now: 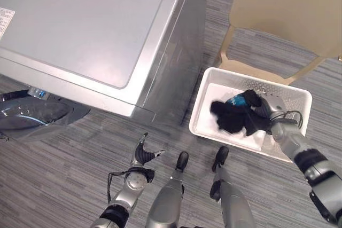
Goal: Grab the laundry basket,head to the washer,open it,put in the laundry and shut it.
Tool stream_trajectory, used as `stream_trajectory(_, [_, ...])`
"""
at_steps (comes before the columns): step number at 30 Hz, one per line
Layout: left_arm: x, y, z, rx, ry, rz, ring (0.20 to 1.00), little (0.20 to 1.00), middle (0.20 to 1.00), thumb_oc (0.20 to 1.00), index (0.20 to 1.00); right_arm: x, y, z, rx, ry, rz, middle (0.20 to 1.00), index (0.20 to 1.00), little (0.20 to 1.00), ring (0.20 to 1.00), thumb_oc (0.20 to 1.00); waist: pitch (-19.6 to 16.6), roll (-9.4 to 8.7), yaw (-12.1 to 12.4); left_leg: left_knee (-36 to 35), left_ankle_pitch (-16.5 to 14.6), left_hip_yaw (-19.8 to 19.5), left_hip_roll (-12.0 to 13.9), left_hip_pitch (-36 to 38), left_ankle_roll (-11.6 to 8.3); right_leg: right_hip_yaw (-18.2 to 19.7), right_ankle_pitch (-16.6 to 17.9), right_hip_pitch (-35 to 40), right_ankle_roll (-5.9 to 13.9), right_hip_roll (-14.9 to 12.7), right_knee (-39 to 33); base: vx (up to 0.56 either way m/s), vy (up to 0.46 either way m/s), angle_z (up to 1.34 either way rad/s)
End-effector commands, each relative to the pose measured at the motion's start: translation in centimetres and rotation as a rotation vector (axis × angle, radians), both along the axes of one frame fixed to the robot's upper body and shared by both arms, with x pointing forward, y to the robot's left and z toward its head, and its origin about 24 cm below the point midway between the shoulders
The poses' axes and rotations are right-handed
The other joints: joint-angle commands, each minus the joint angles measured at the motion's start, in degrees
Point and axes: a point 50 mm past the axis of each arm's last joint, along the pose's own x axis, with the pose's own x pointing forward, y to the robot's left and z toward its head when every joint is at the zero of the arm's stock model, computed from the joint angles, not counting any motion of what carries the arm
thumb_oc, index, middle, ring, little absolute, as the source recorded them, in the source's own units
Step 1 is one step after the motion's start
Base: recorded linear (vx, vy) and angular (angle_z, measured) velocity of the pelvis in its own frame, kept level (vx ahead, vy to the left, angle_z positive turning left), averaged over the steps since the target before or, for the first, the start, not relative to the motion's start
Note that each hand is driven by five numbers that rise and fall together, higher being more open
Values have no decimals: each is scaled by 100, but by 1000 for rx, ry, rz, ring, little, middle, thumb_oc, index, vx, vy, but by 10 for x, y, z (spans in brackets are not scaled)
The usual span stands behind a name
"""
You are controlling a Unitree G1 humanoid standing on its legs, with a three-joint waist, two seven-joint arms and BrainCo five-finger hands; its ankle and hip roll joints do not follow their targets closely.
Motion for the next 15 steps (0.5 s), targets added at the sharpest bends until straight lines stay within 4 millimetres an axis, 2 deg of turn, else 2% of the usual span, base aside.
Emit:
stream_trajectory(1, [-16, 9, -10, 12, 45, 21, 1000, 1000, 1000, 1000, 1000, -2, 1, 7, 130, -75, 11, 200, 200, 200, 200, 200, -401, -39, -83, -451, 294, 330, -68, 37, 59, 121, -1108, 643, 580, -53, 243, 131, 2, -7])
stream_trajectory(2, [-23, 16, -12, 22, 66, 38, 1000, 1000, 1000, 1000, 1000, -10, 4, 7, 234, -101, 25, 200, 200, 200, 200, 200, -517, -46, -126, -470, 233, 359, -60, 207, 80, 129, -1127, 812, 581, -42, 197, 97, 9, -4])
stream_trajectory(3, [-23, 16, -12, 23, 66, 37, 1000, 1000, 1000, 1000, 1000, -10, 4, 7, 234, -101, 24, 200, 200, 200, 200, 200, -524, -49, -128, -477, 259, 354, -68, 192, 85, 123, -1108, 801, 586, -50, 188, 116, 13, -3])
stream_trajectory(5, [-34, 27, -17, 39, 100, 65, 1000, 1000, 1000, 1000, 1000, -25, 11, 10, 436, -157, 63, 200, 200, 200, 200, 200, -728, -80, -223, -483, 166, 380, -57, 450, 135, 143, -1160, 1045, 581, -34, 166, 127, 21, -11])
stream_trajectory(6, [-35, 27, -17, 40, 102, 64, 1000, 1000, 1000, 1000, 1000, -26, 10, 10, 438, -155, 62, 200, 200, 200, 200, 200, -727, -84, -215, -483, 162, 381, -57, 465, 135, 143, -1162, 1061, 581, -34, 161, 115, 30, -12])
stream_trajectory(11, [-55, 39, -24, 44, 163, 116, 1000, 1000, 1000, 1000, 1000, -53, 20, 22, 677, -214, 170, 200, 200, 200, 200, 200, -1079, -116, -363, -483, -20, 479, -37, 940, 202, 226, -1284, 1466, 576, -13, 211, 95, 58, -4])
stream_trajectory(12, [-62, 43, -27, 38, 185, 143, 1000, 1000, 1000, 1000, 1000, -62, 26, 27, 776, -227, 225, 200, 200, 200, 200, 200, -1177, -123, -426, -478, -79, 541, -33, 1077, 232, 289, -1311, 1542, 581, -1, 278, 60, 85, -20])
stream_trajectory(15, [-67, 47, -28, 31, 191, 172, 1000, 1000, 1000, 1000, 1000, -70, 35, 33, 868, -230, 298, 200, 200, 200, 200, 200, -1240, -126, -460, -465, -148, 681, -20, 1232, 272, 372, -1316, 1578, 621, 8, 392, -12, 95, -32])
